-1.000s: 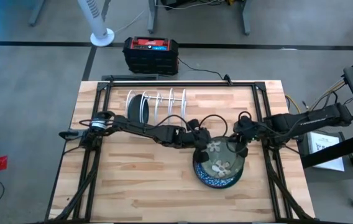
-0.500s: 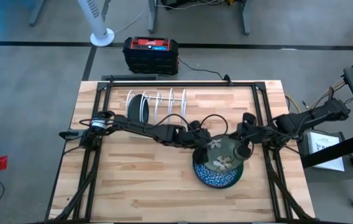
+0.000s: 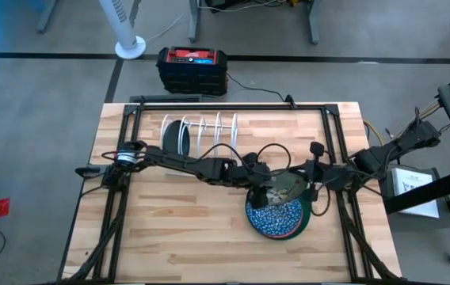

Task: Sort dishes
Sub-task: Put the green pattern plate into the white dish rack

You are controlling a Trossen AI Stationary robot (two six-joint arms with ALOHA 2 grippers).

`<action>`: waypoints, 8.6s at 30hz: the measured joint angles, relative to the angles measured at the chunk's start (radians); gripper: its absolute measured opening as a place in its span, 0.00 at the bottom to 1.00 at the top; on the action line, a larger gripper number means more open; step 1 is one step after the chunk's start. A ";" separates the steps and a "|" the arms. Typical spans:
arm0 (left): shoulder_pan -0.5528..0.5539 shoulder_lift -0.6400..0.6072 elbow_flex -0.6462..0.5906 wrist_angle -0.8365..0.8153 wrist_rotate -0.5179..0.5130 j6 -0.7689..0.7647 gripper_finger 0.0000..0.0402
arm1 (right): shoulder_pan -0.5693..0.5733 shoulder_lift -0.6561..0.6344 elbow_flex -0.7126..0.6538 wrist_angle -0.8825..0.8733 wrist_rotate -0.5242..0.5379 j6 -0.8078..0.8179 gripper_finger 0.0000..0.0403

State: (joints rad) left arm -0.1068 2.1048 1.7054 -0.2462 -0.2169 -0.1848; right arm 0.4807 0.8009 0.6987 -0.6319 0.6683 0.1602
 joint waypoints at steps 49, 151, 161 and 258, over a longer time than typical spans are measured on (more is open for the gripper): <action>-0.114 -0.159 -0.003 -0.101 -0.307 0.025 0.11 | 0.040 -0.400 0.073 -0.187 -0.059 0.382 0.46; -0.124 -0.587 -0.576 -0.954 -0.936 -1.482 0.11 | 0.041 -0.202 -0.002 -0.134 0.066 0.449 0.38; -0.124 -0.587 -0.612 -0.893 -0.924 -1.482 0.11 | 0.041 -0.202 -0.009 -0.132 0.067 0.463 0.39; -0.101 -0.369 -0.632 -0.809 -0.847 -1.537 0.15 | 0.040 -0.202 -0.050 -0.113 0.065 0.483 0.43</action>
State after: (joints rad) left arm -0.2073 1.7363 1.0737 -1.0556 -1.0637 -1.7222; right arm 0.5209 0.5990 0.6487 -0.7448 0.7333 0.6434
